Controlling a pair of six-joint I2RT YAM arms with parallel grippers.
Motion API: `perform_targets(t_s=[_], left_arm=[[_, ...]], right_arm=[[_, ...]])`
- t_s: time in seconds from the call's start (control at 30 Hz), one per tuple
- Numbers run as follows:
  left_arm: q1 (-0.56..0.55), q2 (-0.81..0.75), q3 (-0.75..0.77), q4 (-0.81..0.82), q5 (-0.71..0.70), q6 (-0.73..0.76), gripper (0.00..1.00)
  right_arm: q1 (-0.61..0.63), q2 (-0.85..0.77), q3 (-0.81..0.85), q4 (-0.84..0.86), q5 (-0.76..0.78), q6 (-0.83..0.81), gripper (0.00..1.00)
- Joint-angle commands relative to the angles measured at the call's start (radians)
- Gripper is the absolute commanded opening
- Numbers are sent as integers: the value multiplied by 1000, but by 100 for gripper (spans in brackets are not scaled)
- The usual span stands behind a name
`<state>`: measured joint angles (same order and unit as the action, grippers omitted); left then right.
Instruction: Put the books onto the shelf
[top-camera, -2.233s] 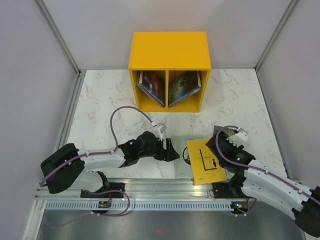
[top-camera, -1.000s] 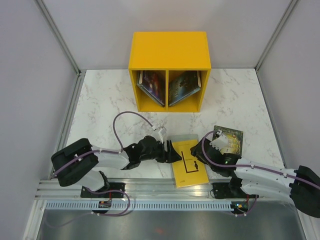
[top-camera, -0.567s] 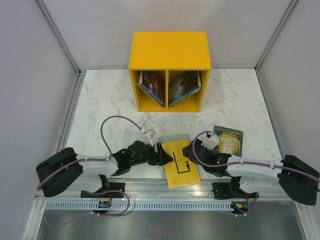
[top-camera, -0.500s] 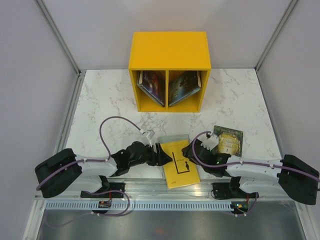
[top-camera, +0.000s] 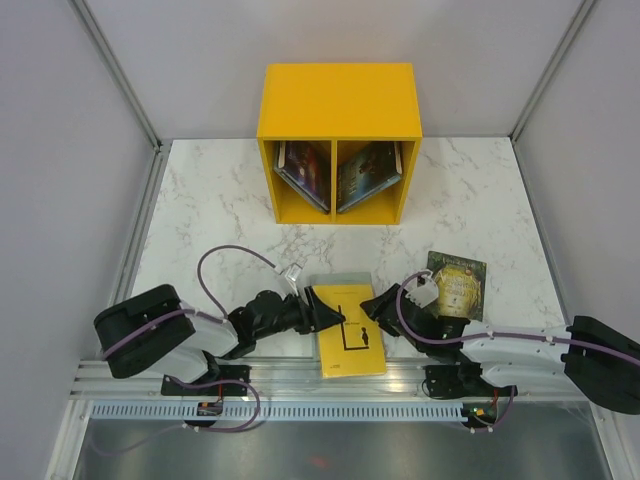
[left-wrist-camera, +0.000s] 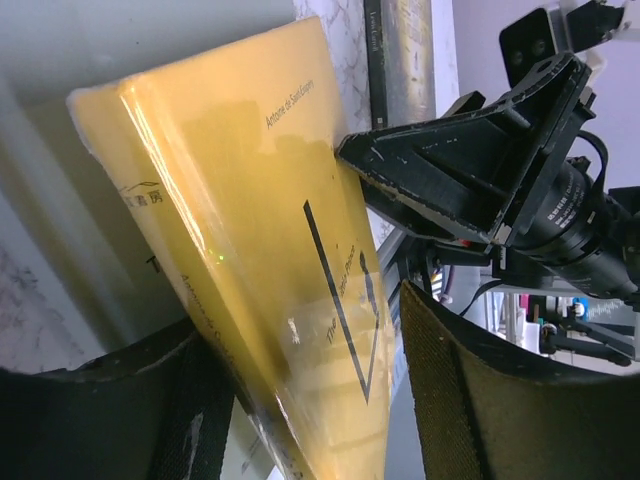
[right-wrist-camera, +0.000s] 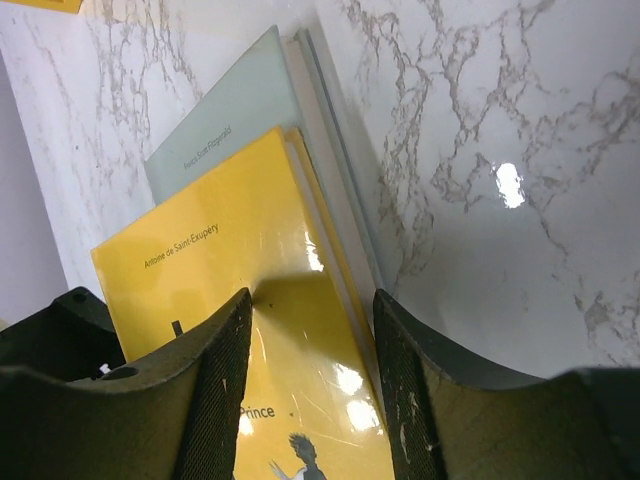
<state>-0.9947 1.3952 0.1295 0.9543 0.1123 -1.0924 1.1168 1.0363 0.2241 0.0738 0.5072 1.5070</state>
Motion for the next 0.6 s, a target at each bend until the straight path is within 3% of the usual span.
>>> perform_targets(t_s=[0.0, 0.03, 0.13, 0.17, 0.2, 0.3, 0.4, 0.43, 0.47, 0.57], left_arm=[[-7, 54, 22, 323, 56, -93, 64], [-7, 67, 24, 331, 59, -101, 61], [-7, 93, 28, 331, 58, -104, 36], [-7, 88, 30, 327, 56, -103, 14], [-5, 81, 33, 311, 55, -103, 3], [-2, 23, 53, 174, 38, -77, 2], [-2, -107, 73, -35, -12, -11, 2], [-2, -160, 82, -105, -32, 41, 2], [-2, -209, 113, -290, -57, 72, 2], [-2, -405, 165, -580, -199, 166, 2]], right_arm=[[32, -28, -23, 72, -134, 51, 47], [32, -44, -29, 61, -131, 53, 47], [32, -68, -43, 44, -124, 56, 47], [32, -74, -45, 41, -124, 56, 47], [32, -81, -49, 37, -118, 55, 47], [32, -113, -52, -2, -98, 50, 50], [31, -156, -20, -109, -70, 25, 67], [31, -177, 7, -179, -43, 18, 78], [32, -188, 21, -215, -30, 7, 82], [32, -228, 58, -316, 17, -8, 86]])
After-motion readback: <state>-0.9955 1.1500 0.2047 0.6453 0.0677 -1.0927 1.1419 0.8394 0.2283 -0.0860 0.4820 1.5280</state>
